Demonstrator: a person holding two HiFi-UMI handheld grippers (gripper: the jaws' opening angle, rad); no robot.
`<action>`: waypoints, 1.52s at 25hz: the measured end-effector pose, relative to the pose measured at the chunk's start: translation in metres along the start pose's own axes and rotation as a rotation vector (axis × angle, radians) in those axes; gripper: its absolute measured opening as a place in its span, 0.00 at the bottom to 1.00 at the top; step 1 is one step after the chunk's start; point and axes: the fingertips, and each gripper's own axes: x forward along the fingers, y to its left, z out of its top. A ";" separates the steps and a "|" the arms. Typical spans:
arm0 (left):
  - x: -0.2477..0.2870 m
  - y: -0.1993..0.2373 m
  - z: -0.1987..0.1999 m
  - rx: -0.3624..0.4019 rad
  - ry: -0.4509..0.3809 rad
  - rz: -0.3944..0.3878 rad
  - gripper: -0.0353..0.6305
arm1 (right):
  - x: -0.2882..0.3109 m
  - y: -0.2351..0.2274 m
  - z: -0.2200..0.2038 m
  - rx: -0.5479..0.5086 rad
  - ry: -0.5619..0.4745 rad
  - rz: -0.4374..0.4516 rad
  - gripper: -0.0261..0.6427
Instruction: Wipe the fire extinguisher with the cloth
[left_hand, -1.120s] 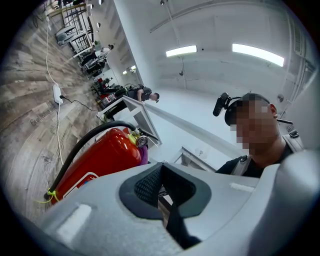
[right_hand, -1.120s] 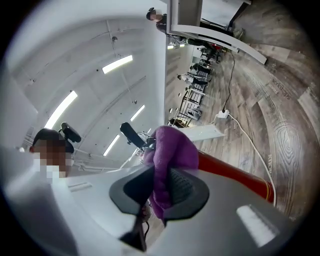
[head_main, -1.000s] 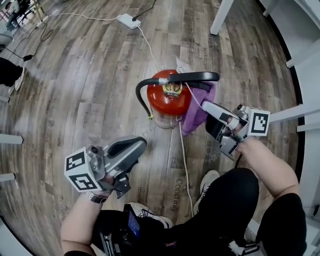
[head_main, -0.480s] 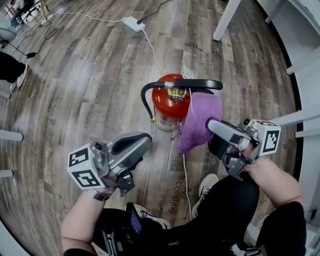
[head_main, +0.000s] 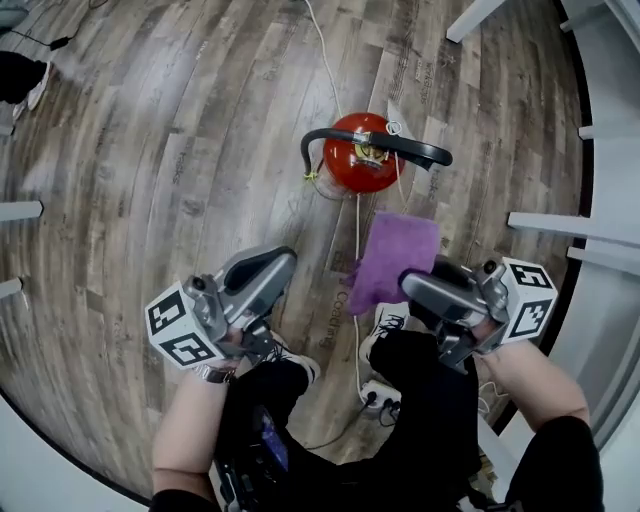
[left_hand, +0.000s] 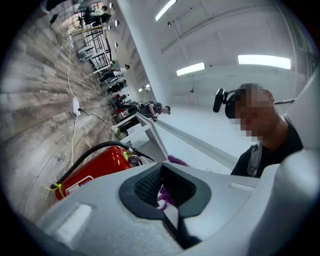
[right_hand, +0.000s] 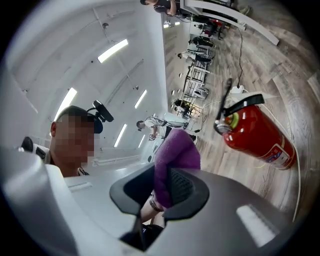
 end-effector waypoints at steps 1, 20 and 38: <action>-0.006 -0.010 -0.002 0.010 0.021 0.040 0.05 | 0.001 0.017 0.004 0.006 0.013 -0.003 0.12; 0.057 -0.350 0.104 -0.206 0.233 -0.007 0.05 | -0.014 0.372 0.110 -0.062 -0.077 -0.052 0.12; 0.153 -0.485 0.104 -0.076 0.193 -0.055 0.05 | -0.109 0.453 0.172 -0.170 -0.156 0.046 0.12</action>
